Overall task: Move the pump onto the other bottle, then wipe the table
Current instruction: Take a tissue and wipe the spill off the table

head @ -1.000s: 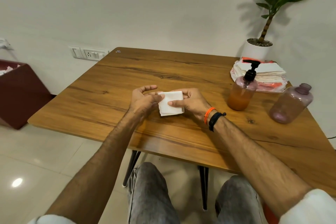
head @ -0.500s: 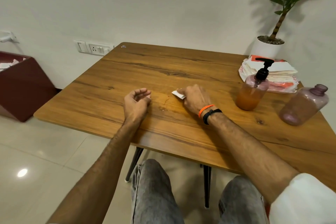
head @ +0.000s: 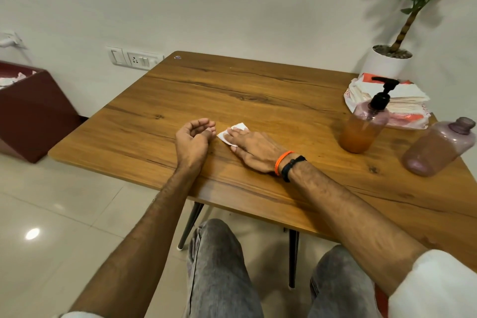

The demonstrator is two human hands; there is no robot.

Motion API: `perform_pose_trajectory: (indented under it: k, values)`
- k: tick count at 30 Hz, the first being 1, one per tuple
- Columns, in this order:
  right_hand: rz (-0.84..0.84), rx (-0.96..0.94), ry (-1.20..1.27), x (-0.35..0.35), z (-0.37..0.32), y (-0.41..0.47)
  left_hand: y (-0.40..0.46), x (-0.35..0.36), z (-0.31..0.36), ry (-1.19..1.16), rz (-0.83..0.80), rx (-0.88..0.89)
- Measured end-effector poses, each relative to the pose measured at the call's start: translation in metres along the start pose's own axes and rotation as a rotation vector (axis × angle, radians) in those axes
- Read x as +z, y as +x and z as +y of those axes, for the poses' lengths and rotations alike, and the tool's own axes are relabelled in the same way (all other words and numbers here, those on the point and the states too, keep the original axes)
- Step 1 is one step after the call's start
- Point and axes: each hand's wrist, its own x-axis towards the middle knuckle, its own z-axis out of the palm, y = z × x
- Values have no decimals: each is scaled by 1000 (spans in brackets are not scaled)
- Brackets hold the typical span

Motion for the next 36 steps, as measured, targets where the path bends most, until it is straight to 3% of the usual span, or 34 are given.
perform_pose_trajectory:
  k: [6,14,18,21,27,32,36]
  values:
    - [17,-150,34,10,2,-41,-2,0,2,-4,-6,-7]
    - [10,48,54,-5,46,-47,-5,0,2,36,-34,11]
    - [14,136,-51,-12,40,-23,-2,0,6,51,-32,12]
    - [-10,98,-76,-11,39,-30,-5,-3,3,47,-35,20]
    - [135,24,0,-10,35,-47,-5,2,3,56,-34,41]
    - [128,66,-80,-3,10,-51,-6,-2,2,59,-43,28]
    - [91,-9,-95,1,-15,-66,-6,0,1,60,-31,28]
